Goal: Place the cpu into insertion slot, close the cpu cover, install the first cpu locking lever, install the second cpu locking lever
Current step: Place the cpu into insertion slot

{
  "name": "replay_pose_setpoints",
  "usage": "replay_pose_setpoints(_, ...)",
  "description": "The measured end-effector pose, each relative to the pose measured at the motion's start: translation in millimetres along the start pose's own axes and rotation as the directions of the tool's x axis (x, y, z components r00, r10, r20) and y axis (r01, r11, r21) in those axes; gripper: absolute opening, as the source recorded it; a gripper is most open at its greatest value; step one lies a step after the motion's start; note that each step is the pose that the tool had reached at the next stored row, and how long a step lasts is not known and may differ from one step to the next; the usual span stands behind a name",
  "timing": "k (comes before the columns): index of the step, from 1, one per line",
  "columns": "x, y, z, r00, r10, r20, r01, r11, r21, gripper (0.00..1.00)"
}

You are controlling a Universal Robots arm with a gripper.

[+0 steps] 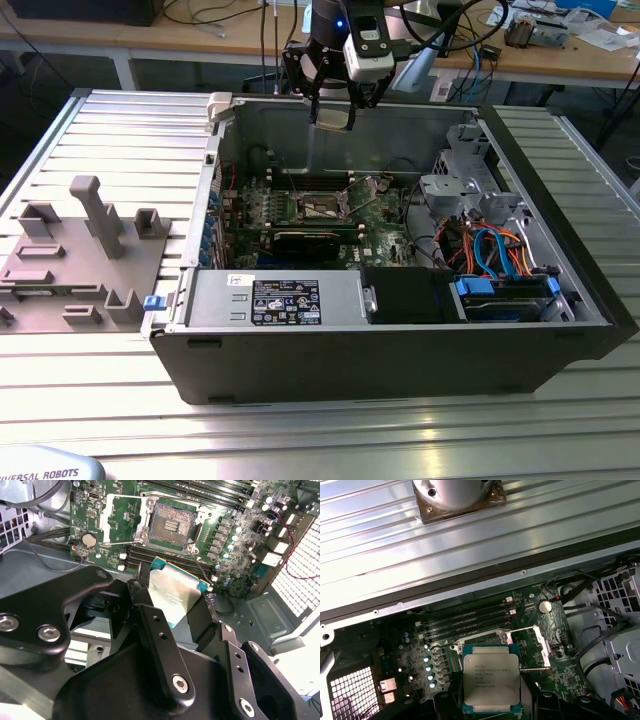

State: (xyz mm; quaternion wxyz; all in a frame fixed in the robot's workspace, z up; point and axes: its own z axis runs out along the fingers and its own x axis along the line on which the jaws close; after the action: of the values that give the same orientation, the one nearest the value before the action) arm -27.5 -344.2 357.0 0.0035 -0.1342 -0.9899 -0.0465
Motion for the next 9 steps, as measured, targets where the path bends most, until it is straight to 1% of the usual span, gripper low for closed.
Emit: replay_pose_setpoints(9,0.0,0.0,0.0,1.0,0.004,0.0004,-0.004,1.0,0.0,0.54)
